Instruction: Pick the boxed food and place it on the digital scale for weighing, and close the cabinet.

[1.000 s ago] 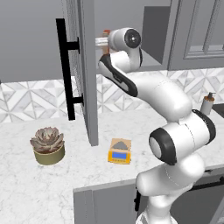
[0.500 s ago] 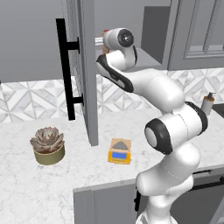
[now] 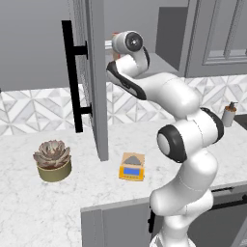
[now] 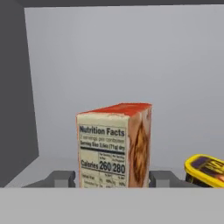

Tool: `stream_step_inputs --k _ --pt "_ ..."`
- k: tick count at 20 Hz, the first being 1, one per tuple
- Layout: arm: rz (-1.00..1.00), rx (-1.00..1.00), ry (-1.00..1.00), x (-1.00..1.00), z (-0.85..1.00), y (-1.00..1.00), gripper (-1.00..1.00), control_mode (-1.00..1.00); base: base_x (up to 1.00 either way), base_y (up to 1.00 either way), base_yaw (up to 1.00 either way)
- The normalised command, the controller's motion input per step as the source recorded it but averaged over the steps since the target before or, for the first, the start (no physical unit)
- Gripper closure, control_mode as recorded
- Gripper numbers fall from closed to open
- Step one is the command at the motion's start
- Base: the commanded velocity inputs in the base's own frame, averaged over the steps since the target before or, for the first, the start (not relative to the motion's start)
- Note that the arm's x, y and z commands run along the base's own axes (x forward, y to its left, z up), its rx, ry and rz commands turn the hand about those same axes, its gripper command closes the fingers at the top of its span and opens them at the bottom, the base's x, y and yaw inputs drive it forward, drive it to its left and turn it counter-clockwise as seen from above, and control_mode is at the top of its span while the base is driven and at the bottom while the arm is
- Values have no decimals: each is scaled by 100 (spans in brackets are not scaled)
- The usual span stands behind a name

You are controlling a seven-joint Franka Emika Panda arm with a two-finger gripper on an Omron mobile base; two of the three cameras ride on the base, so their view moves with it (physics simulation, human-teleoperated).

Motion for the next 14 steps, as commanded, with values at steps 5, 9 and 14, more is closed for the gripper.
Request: stream_step_inputs --k 5,9,14 --pt "-2 0 0 5 0 0 100 -100 0 0 0" --pt "0 0 0 -1 0 -3 100 -100 0 0 0" --pt "0 0 -1 -14 0 -9 100 -100 0 0 0"
